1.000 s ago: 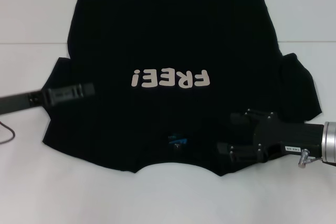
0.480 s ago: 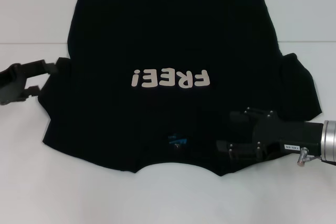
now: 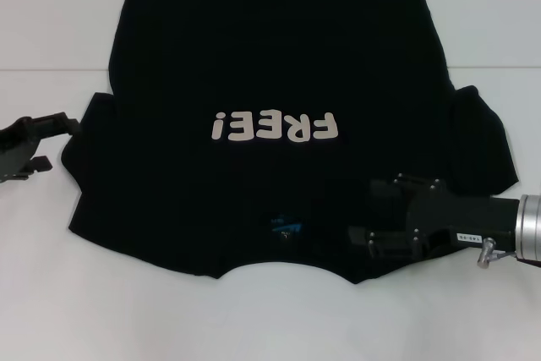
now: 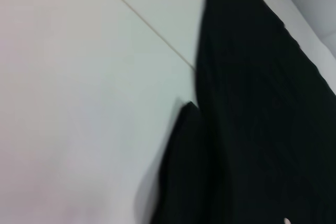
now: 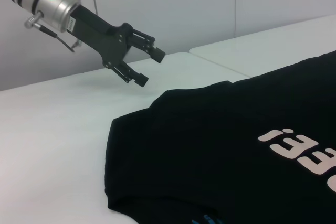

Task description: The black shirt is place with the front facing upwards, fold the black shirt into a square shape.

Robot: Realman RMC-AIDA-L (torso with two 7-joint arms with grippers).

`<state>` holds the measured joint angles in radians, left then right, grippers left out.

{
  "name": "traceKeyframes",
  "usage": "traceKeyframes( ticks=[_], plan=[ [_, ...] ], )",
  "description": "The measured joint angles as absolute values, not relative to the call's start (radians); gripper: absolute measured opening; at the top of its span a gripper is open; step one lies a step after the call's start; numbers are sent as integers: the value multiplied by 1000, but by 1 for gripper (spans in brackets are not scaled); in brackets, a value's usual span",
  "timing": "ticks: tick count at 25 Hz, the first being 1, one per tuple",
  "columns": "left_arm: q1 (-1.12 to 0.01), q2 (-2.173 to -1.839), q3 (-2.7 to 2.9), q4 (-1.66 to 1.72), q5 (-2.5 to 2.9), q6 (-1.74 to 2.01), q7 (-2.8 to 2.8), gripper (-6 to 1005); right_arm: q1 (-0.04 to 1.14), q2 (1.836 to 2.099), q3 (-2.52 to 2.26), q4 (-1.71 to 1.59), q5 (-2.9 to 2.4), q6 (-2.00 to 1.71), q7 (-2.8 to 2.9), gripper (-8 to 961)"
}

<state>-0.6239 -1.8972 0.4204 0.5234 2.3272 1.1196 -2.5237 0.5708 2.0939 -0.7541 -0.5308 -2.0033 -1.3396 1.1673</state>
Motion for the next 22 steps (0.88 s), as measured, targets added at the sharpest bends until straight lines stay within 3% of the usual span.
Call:
traceKeyframes(
  ticks=[22],
  plan=[
    [-637,-1956,419,484,2309,951,-2491,934,577,2094,-758,-516,-2003,-1330,1167,902]
  ],
)
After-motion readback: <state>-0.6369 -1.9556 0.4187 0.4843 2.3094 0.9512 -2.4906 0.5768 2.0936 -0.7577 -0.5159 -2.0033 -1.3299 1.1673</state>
